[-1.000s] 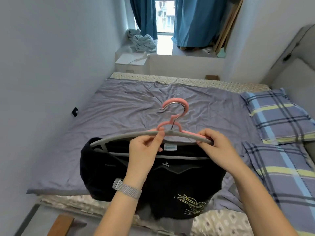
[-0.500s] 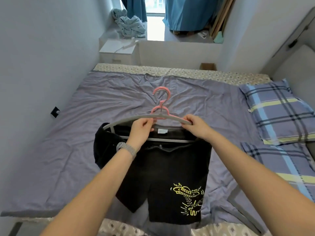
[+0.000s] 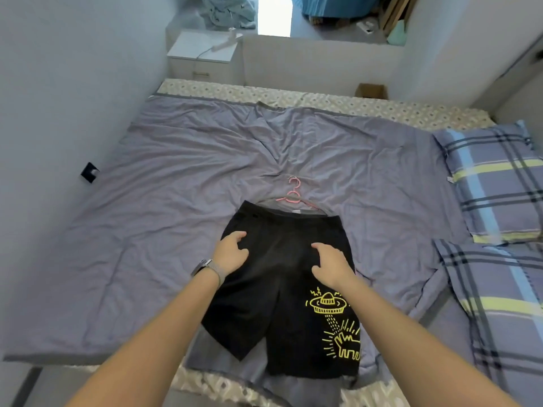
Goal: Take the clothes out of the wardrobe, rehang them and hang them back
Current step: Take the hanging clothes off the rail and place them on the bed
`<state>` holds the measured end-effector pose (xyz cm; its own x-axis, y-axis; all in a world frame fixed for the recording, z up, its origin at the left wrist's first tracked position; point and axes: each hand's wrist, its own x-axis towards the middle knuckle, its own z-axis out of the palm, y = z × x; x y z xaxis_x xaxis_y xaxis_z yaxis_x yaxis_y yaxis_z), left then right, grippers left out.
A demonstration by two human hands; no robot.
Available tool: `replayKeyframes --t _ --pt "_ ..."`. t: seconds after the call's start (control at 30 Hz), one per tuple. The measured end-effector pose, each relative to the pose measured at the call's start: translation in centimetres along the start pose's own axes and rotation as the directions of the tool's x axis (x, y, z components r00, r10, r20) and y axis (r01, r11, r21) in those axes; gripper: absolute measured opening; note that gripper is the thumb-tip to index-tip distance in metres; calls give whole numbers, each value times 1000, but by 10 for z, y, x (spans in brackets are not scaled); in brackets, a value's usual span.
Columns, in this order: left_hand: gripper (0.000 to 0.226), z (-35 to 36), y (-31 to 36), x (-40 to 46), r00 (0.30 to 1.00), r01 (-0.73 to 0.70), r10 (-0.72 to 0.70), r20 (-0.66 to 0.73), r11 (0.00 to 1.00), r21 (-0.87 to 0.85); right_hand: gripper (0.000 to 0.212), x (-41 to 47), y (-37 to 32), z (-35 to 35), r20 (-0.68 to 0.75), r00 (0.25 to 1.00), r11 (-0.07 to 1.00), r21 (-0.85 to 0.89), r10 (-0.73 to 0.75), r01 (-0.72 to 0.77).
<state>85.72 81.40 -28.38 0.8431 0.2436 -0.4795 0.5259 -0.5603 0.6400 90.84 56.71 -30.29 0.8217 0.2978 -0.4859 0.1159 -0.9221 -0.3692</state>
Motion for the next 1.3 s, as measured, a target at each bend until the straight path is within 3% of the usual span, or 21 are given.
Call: replayKeyframes --t 0.2,0.37,0.57,0.7,0.83,0.93,1.03,1.13,1.23,1.3 --pt "60 -20 -23 -48 999 25 -16 -42 977 214 65 -13 -22 -7 73 997 994 -102 -39 46" --pt "66 -19 -46 -128 973 184 -151 -175 963 196 70 -33 -58 -9 197 954 938 -218 -228 269" --pt "51 12 -65 -243 877 365 -318 -359 929 68 79 -87 -105 18 367 797 790 -215 -480 574" --pt "65 36 -100 -331 795 484 -459 -398 874 -41 82 -142 -151 50 504 609 610 -189 -613 770" --pt "74 60 -135 -445 582 610 -660 -476 741 -281 81 -221 -201 99 627 364 381 -114 -689 918" --pt "73 100 -150 -547 369 616 -795 -481 597 -514 83 -299 -227 145 715 184 209 -54 -674 976" --pt "78 169 -155 -653 126 542 -911 -392 395 -742 84 -394 -234 196 790 -26 -5 29 -613 1000" --pt "78 247 -140 -750 -87 464 -962 -257 190 -865 77 -500 -218 236 842 -222 -124 184 -492 975" --pt "68 317 -118 -833 -166 409 -979 -118 41 -911 72 -600 -182 271 853 -383 -211 326 -356 922" --pt "80 355 -108 -879 -221 369 -973 -63 -23 -929 72 -661 -156 289 837 -468 -269 399 -285 877"
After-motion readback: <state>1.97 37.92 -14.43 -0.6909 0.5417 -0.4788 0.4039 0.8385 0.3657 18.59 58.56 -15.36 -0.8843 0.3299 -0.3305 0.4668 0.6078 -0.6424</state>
